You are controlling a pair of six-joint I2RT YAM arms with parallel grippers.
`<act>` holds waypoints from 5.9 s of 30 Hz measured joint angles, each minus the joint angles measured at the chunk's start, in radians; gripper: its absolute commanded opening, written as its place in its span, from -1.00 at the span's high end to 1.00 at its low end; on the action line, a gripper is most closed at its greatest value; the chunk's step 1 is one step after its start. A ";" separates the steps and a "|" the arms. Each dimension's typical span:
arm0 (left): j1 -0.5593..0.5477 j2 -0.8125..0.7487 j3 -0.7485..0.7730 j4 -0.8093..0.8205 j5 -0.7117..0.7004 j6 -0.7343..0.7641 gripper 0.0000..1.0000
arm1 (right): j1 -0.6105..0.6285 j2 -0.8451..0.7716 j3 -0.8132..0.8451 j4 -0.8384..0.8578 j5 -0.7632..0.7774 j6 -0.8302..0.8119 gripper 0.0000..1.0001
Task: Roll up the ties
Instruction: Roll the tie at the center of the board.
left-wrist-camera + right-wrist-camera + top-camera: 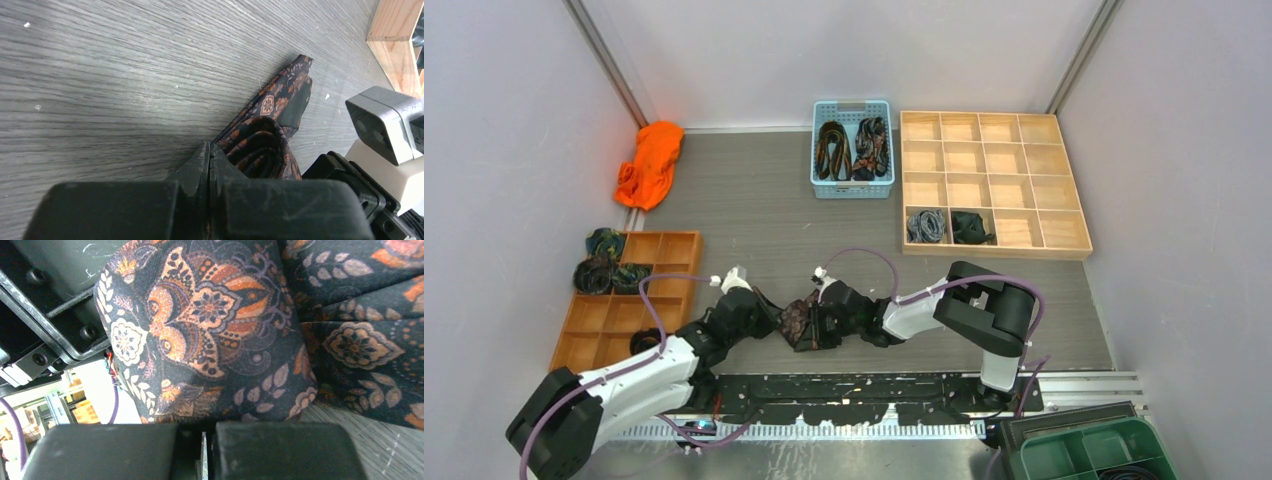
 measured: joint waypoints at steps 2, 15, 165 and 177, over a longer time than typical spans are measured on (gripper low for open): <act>0.001 -0.016 0.006 -0.029 0.003 0.005 1.00 | 0.000 0.000 0.000 0.000 0.000 0.000 0.97; -0.002 -0.325 0.120 -0.686 -0.211 -0.071 1.00 | 0.002 -0.085 -0.002 -0.151 0.048 -0.064 0.84; -0.004 -0.477 0.895 -1.206 -0.665 0.258 1.00 | -0.123 0.167 0.610 -0.713 -0.043 -0.631 -0.17; -0.004 -0.252 0.893 -0.997 -0.535 0.346 1.00 | -0.261 0.214 0.224 0.111 -0.445 -0.030 -0.17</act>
